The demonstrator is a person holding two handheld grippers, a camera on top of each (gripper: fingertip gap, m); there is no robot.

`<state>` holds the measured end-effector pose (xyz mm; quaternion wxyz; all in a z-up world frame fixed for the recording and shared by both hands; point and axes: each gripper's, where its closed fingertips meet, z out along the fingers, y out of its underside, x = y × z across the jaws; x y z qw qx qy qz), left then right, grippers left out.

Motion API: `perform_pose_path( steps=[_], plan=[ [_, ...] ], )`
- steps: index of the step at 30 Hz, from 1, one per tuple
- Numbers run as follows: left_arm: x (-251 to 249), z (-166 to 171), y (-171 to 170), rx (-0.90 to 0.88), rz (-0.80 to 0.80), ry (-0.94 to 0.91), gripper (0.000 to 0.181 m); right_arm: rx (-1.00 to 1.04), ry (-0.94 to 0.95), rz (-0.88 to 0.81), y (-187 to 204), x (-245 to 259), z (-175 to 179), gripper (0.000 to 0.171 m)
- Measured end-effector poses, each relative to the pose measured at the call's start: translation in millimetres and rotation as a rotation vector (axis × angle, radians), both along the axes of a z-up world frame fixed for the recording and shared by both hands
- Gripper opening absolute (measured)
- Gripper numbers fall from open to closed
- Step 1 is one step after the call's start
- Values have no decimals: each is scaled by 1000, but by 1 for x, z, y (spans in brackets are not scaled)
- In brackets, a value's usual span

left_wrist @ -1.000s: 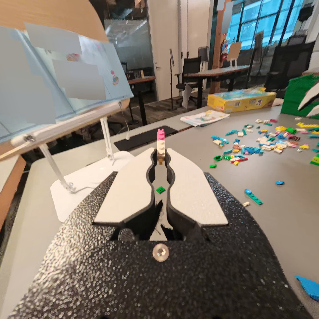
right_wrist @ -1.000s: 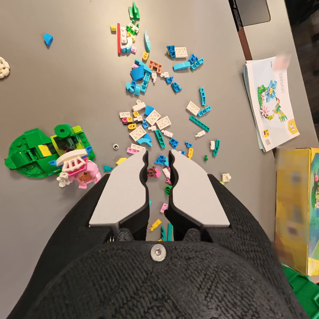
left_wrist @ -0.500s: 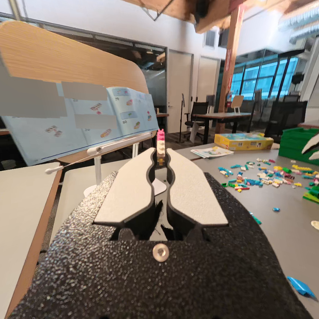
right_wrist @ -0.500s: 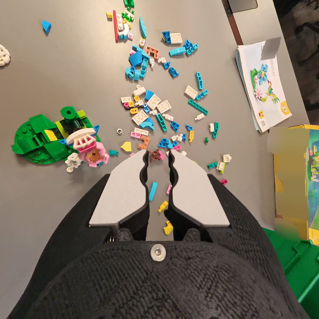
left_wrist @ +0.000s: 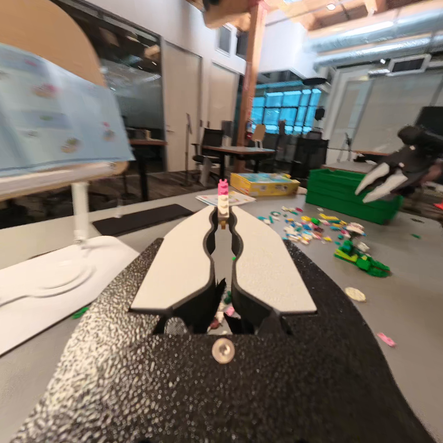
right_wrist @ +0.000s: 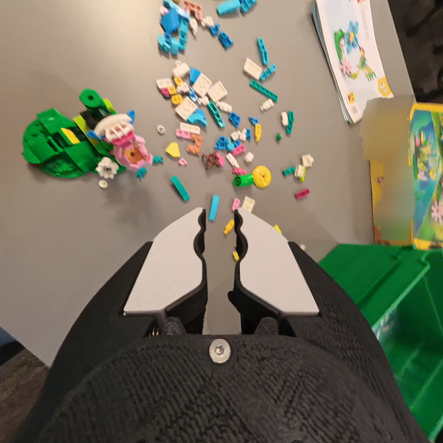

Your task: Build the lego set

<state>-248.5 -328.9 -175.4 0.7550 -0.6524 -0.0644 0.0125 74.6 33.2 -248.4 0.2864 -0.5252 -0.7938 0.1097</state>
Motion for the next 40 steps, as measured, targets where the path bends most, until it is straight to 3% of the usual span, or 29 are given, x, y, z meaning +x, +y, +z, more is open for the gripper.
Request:
perform_pose_path(
  steps=[5,12,19,25,29,33,37,40],
  plan=[
    [54,-33,45,-163,-136,132,8,-33,-5,-199,28,48,1,23],
    [78,-53,62,-193,-196,145,8,-109,-58,-419,38,129,-21,24],
    [90,-71,70,-243,-226,163,8,-222,-11,-559,34,175,-56,23],
    [100,-79,74,-268,-254,196,8,-379,130,-351,-19,127,-60,24],
    [105,-85,76,-290,-267,217,8,-392,221,-156,-62,67,-51,40],
    [109,-89,77,-298,-292,214,8,-292,286,21,-81,12,-47,54],
    [114,-95,78,-315,-318,210,8,-316,229,160,-90,-25,-62,67],
    [118,-97,79,-326,-336,220,8,-391,175,229,-96,-39,-73,66]
  ],
)
